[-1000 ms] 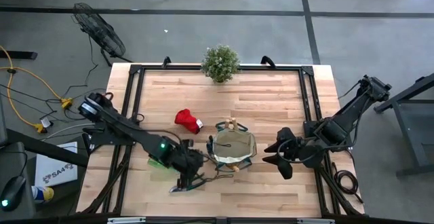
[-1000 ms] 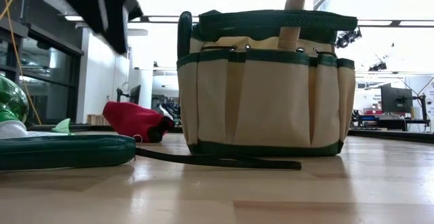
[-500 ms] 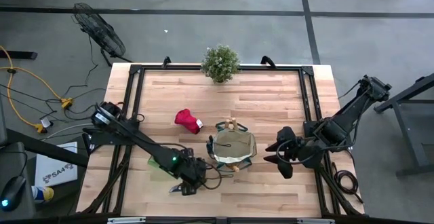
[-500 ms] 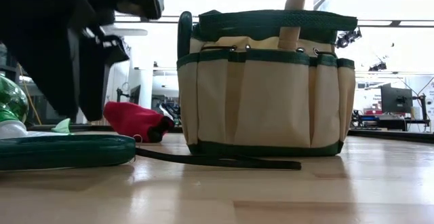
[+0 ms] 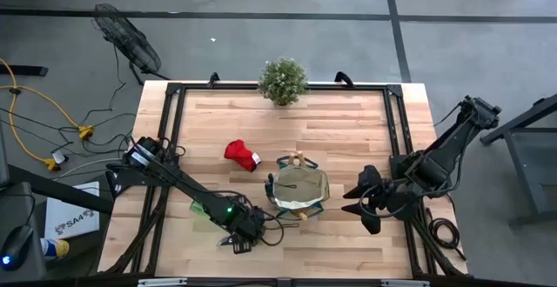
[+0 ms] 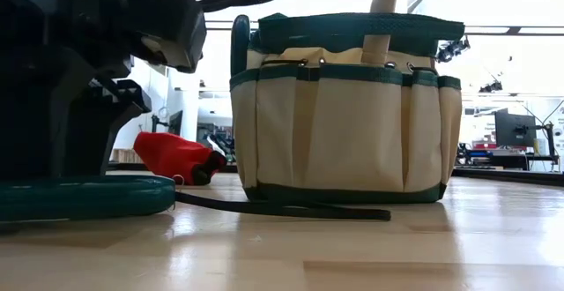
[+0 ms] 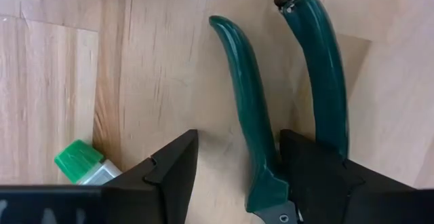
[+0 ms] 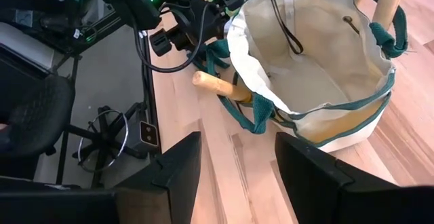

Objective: Pick & Place Garden tools in Gardening bag
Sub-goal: Put the shear scissors into the gardening bag

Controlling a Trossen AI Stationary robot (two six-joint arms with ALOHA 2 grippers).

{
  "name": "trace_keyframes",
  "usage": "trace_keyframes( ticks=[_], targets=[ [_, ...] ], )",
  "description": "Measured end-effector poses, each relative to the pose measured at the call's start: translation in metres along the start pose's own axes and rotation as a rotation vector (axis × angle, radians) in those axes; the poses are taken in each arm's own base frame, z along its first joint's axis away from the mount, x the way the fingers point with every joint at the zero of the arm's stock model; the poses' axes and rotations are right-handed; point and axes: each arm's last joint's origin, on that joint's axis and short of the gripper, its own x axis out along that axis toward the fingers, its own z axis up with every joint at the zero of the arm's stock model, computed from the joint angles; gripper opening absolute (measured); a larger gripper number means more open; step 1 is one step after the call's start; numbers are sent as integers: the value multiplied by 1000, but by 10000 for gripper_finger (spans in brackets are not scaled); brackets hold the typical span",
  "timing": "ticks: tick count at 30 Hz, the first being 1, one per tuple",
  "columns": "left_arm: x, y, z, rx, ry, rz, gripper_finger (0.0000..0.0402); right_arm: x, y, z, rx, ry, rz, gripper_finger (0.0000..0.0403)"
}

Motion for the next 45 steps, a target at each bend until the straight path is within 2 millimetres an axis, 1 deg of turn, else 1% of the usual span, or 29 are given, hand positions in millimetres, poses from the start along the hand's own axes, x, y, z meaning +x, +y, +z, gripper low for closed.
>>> trace_keyframes(
  ticks=[4, 7, 27, 35, 45],
  targets=[
    [0, 0, 0, 8, -5, 7, 201, 0, 0, 0, -5, 0, 0, 181],
    [0, 0, 0, 8, -3, 7, 188, 0, 0, 0, -7, 0, 0, 181],
    [1, 1, 0, 30, -13, 11, 39, 0, -1, 0, -10, 3, -6, 181],
    [1, 0, 1, 30, -15, 7, 41, 0, -1, 0, -10, 3, -6, 181],
    [-6, -4, 4, 37, -28, -17, 43, 0, -1, 0, -10, 3, -6, 181]
  ],
)
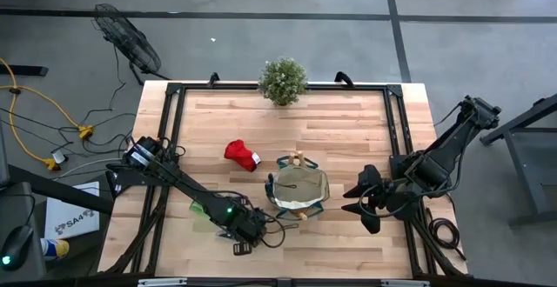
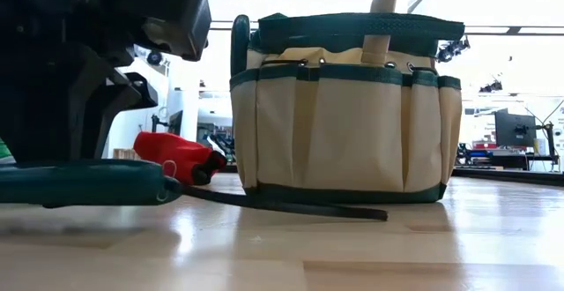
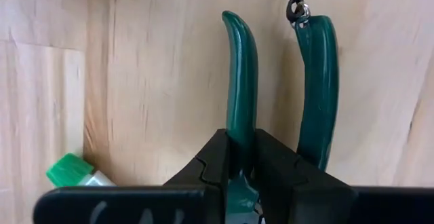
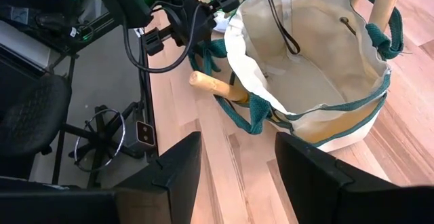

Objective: Pick & Place Garden tools in Gardening bag
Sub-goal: Put the shear scissors into the gardening bag

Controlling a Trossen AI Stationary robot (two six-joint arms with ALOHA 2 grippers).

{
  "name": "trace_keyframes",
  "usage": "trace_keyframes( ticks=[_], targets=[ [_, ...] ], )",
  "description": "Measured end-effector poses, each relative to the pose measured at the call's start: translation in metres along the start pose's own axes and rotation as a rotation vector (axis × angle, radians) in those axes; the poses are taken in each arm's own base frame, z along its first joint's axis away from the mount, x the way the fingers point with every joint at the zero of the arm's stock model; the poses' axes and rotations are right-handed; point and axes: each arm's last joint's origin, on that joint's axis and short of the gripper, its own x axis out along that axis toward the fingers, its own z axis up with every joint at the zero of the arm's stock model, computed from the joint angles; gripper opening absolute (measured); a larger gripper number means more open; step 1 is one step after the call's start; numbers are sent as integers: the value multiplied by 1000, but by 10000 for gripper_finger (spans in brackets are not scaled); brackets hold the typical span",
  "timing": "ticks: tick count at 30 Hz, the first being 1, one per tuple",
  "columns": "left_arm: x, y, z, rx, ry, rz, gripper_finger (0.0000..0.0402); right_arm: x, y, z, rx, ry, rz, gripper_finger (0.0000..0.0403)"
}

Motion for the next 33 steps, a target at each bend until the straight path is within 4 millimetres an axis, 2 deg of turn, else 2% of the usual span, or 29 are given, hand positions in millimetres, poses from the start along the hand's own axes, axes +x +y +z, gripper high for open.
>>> trace_keyframes(
  ticks=[13, 22, 33],
  targets=[
    [-1, -1, -2, -8, 50, -50, 44, 0, 0, 0, 0, 0, 0, 181],
    [-10, -2, 0, -9, 47, -73, 44, 0, 0, 0, 0, 0, 1, 181],
    [-44, -12, 16, 54, 32, -16, 45, 0, 0, 0, 0, 1, 0, 181]
  ],
)
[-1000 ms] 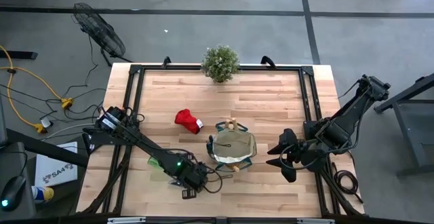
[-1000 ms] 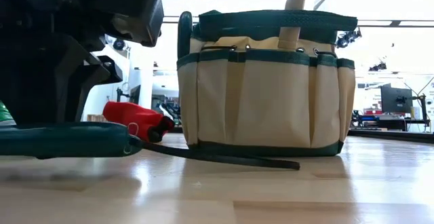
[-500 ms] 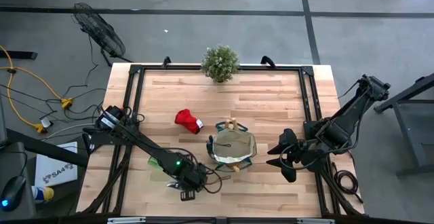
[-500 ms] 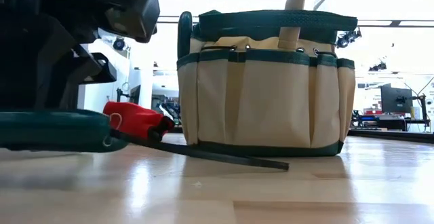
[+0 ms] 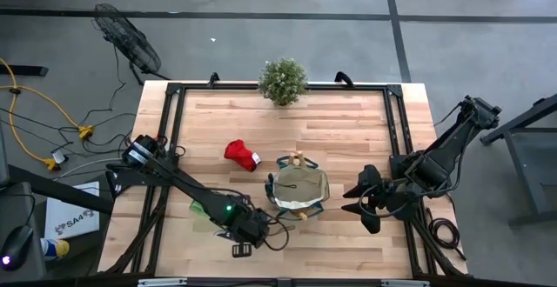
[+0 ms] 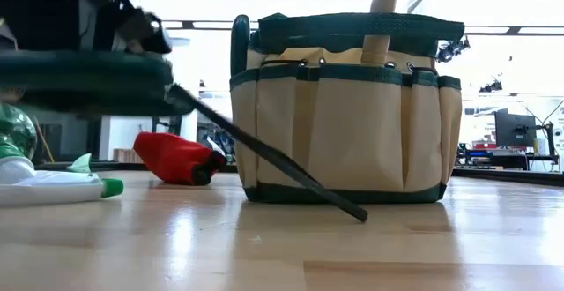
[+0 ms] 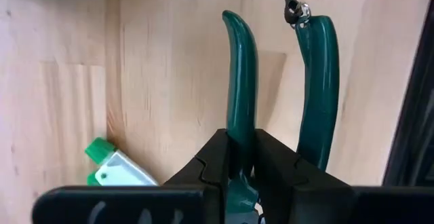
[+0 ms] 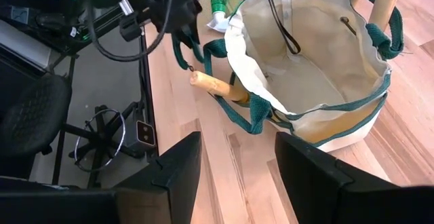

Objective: Pick & Place Garden tools in Gardening bag
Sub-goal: Put the shear scissors into the gardening bag

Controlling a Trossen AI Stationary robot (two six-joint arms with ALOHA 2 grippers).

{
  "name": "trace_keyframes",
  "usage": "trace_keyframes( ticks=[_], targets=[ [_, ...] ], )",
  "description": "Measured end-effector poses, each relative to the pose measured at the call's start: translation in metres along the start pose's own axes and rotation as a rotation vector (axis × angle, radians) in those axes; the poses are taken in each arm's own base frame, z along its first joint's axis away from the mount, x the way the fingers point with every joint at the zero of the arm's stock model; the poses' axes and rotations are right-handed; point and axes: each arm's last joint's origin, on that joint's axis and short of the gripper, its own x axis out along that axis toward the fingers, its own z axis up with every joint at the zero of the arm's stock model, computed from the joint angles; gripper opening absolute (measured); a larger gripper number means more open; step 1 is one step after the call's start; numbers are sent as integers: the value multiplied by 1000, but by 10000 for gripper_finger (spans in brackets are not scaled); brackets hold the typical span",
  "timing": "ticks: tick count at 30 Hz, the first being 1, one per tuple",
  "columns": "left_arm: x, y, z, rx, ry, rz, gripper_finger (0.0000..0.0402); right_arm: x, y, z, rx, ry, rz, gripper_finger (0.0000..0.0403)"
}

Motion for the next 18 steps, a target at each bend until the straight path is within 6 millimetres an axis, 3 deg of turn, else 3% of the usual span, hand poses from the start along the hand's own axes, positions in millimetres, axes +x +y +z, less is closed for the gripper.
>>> trace_keyframes(
  ticks=[18],
  targets=[
    [-50, -14, 18, 17, -17, -36, 45, 0, 0, 0, 0, 0, 0, 181]
  ],
)
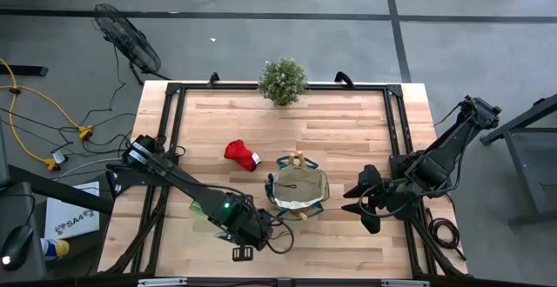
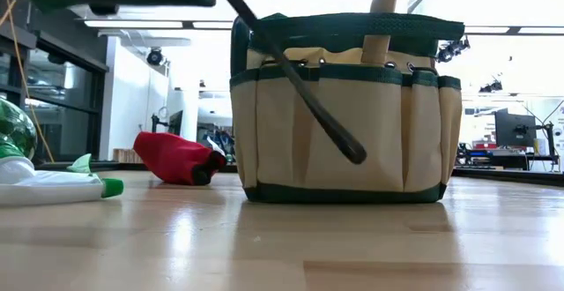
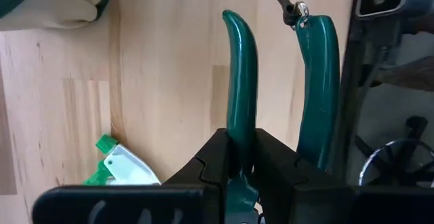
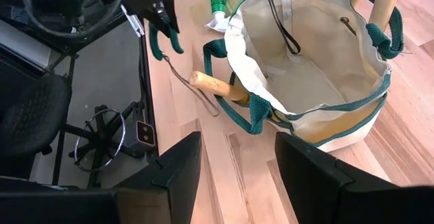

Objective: Pick & Place Garden tools in Gardening bag
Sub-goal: Put the shear scissors into the gardening bag

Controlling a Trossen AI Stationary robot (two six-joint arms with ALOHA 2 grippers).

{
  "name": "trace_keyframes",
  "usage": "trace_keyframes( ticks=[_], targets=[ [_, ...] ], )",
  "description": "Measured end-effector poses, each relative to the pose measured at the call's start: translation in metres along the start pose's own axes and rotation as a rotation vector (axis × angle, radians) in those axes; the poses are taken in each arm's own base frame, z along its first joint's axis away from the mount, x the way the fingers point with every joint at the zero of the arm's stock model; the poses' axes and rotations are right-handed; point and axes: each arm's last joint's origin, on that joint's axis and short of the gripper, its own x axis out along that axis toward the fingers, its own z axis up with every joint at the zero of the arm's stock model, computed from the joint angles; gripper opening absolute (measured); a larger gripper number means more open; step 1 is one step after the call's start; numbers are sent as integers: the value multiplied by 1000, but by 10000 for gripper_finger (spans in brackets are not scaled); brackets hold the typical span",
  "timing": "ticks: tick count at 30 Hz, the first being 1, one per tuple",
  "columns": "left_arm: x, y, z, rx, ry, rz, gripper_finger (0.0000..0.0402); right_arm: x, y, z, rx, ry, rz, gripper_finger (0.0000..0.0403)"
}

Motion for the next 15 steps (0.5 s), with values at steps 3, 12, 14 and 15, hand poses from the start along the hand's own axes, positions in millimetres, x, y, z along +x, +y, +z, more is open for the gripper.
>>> trace_keyframes(
  ticks=[3, 12, 14, 15],
  targets=[
    [-6, -2, 2, 0, -5, -7, 45, 0, 0, 0, 0, 0, 0, 181],
    [-21, -6, 7, 1, -14, -45, 45, 0, 0, 0, 0, 0, 0, 181],
    [-25, -8, 9, 1, -26, -60, 45, 0, 0, 0, 0, 0, 0, 181],
    [-27, -8, 9, 3, -30, -64, 45, 0, 0, 0, 0, -1, 0, 181]
  ],
)
